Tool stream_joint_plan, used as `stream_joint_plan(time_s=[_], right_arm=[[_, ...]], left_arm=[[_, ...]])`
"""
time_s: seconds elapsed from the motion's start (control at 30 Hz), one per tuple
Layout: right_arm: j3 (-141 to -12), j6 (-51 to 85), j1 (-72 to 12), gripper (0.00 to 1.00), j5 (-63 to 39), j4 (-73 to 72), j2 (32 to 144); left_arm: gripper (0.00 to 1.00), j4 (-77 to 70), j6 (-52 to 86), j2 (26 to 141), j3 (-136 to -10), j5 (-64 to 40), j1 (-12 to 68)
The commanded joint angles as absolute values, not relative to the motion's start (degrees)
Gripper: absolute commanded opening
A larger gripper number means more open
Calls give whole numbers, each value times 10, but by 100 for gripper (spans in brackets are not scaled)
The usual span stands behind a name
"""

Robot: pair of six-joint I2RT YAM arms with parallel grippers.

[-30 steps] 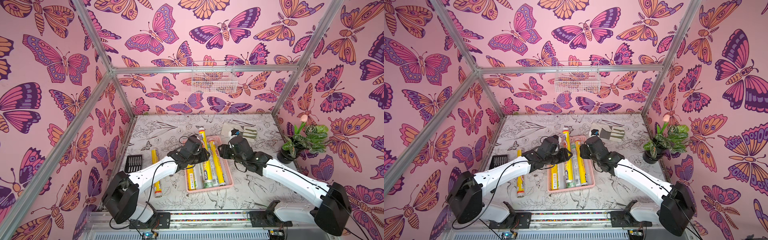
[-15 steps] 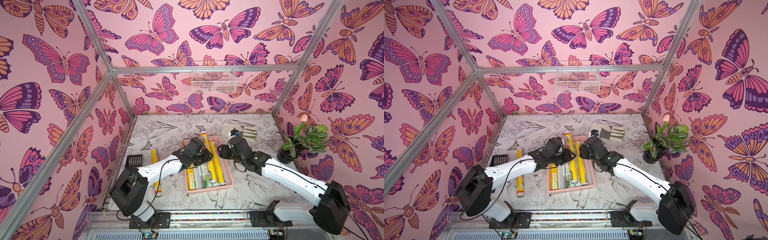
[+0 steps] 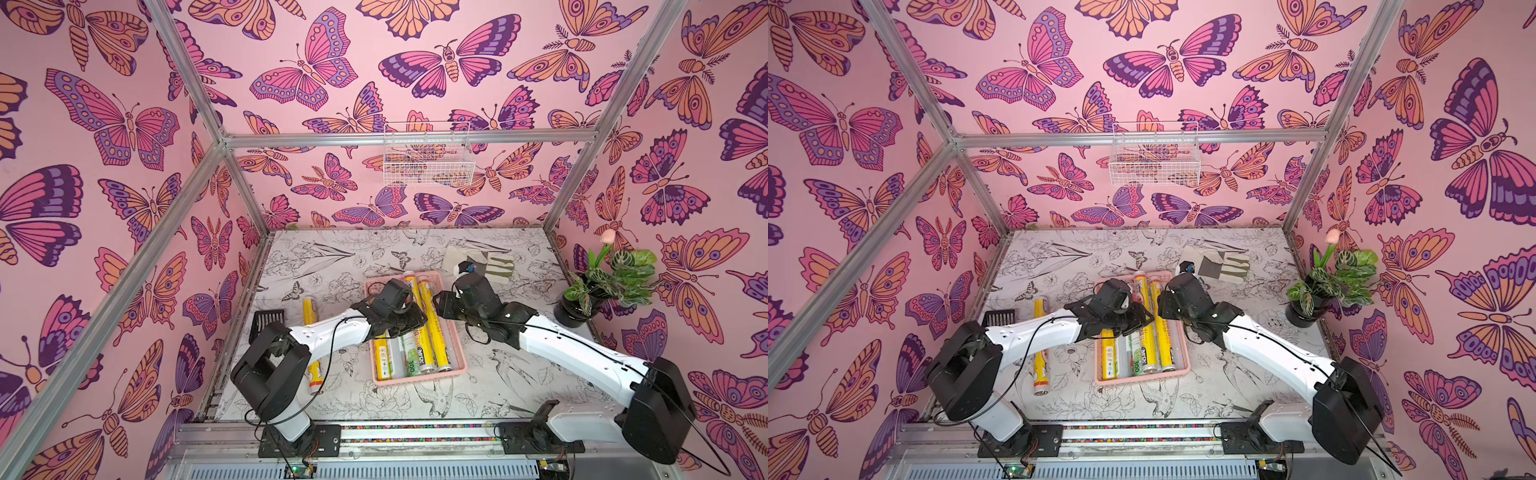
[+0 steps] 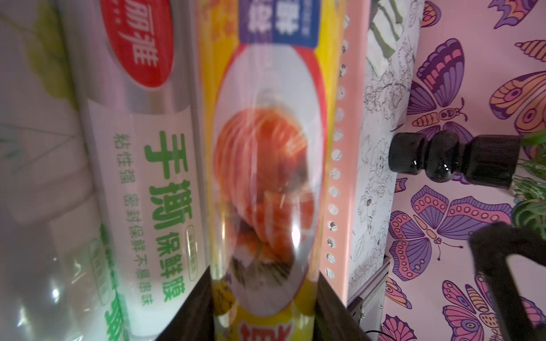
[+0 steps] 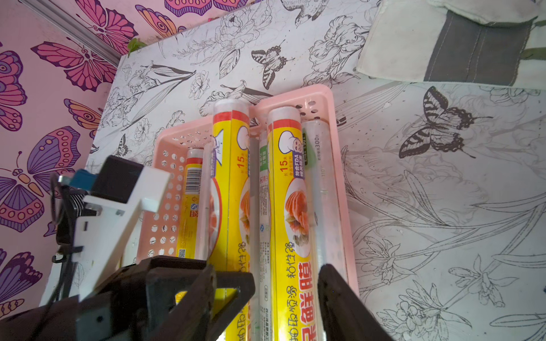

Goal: Put the plastic wrap into the basket
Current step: Place the plastic wrap in the basket.

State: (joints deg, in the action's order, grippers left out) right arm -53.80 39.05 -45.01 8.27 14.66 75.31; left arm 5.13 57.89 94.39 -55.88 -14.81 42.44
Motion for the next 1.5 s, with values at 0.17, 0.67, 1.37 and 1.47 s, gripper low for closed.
stream_joint_plan(time_s=[0.17, 0.67, 1.37, 1.47], right_arm=[[-555, 392, -447, 59, 69, 169, 766], [-554, 392, -447, 59, 74, 173, 754], [-541, 370, -448, 59, 2, 99, 709], [-552, 361, -449, 59, -34, 79, 725]], left_arm=[[39, 43, 572, 962, -559, -168, 425], [61, 93, 566, 905, -554, -112, 425], [62, 148, 466, 809, -566, -37, 425], [62, 153, 453, 773, -554, -4, 425]])
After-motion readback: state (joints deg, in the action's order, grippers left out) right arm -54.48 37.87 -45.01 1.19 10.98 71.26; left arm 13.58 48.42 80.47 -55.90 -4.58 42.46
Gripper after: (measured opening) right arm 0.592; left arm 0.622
